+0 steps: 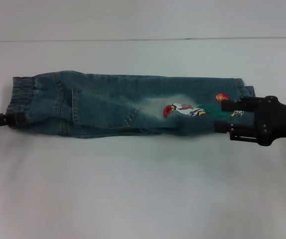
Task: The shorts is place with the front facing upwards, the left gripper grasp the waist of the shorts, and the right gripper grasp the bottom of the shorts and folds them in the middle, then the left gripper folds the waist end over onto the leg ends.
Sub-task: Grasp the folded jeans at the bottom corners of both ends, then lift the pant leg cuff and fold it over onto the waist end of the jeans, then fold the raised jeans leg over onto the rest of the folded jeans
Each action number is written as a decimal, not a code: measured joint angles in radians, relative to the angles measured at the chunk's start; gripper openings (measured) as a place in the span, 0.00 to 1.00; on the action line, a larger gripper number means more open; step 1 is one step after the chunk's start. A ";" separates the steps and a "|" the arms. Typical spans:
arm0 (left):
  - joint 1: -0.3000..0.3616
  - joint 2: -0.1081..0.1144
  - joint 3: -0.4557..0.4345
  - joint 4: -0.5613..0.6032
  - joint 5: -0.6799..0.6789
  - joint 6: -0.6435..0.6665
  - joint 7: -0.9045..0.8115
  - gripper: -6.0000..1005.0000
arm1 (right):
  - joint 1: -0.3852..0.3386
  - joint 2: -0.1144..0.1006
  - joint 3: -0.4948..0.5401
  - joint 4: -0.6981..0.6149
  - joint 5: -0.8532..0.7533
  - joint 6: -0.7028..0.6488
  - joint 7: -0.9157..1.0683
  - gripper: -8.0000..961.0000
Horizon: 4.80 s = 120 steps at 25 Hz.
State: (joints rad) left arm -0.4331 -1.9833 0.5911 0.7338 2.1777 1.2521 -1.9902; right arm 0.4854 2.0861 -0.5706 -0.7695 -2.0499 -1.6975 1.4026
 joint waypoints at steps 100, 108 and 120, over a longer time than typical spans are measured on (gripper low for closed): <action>-0.246 -0.111 0.166 0.114 -0.290 0.383 0.059 0.05 | 0.127 0.009 0.887 0.918 -0.131 0.567 -0.919 0.02; -0.304 -0.181 0.363 0.043 -0.296 0.166 0.082 0.05 | 0.083 0.003 1.052 0.819 0.034 0.378 -0.914 0.02; -0.429 -0.191 0.609 -0.171 -0.364 -0.070 0.084 0.18 | 0.074 0.008 1.039 0.826 0.053 0.419 -0.914 0.02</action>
State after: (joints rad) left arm -0.8618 -2.1746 1.1998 0.5629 1.8140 1.1825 -1.9063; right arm 0.5599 2.0943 0.4683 0.0561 -1.9967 -1.2782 0.4886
